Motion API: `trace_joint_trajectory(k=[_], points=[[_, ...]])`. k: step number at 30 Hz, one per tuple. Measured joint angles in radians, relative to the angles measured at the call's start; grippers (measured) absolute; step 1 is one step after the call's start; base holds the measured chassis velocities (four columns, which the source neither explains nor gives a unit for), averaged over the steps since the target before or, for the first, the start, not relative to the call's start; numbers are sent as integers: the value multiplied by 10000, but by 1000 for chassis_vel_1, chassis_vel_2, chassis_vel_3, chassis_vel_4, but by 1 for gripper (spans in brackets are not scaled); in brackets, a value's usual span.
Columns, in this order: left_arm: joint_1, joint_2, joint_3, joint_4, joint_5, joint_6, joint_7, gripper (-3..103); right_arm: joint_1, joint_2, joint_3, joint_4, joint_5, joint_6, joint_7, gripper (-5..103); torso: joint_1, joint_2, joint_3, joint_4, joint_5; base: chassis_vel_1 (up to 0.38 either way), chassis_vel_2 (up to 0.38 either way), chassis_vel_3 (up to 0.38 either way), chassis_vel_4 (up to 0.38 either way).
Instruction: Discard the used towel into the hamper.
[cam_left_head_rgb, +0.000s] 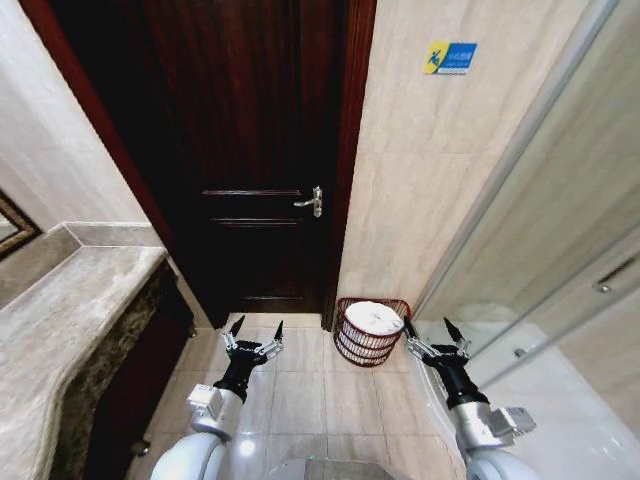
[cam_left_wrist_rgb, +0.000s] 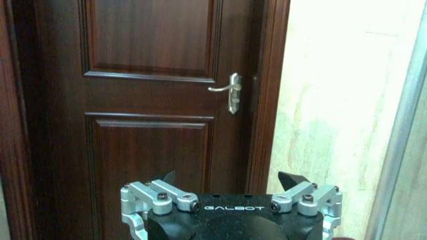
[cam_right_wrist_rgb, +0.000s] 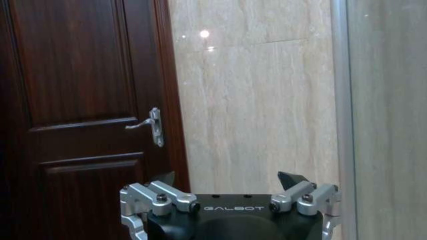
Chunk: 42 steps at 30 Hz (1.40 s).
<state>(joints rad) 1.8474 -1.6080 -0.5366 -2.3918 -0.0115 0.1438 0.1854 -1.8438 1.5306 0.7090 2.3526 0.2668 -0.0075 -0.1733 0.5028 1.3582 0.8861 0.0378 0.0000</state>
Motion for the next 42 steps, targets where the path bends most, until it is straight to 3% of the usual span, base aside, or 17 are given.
trace_joint_trajectory(k=[12,42], points=[[2,-3,2,0,0,0,0,100,-3,-1,2,0,0,0,0,100,-14,5,-5,0,-1,111,-220,-112,244],[0,0,0,0,0,0,0,100,-2,0,-1,0,0,0,0,100,-11,3,-4,-1,-3,67,-69,-70,69]])
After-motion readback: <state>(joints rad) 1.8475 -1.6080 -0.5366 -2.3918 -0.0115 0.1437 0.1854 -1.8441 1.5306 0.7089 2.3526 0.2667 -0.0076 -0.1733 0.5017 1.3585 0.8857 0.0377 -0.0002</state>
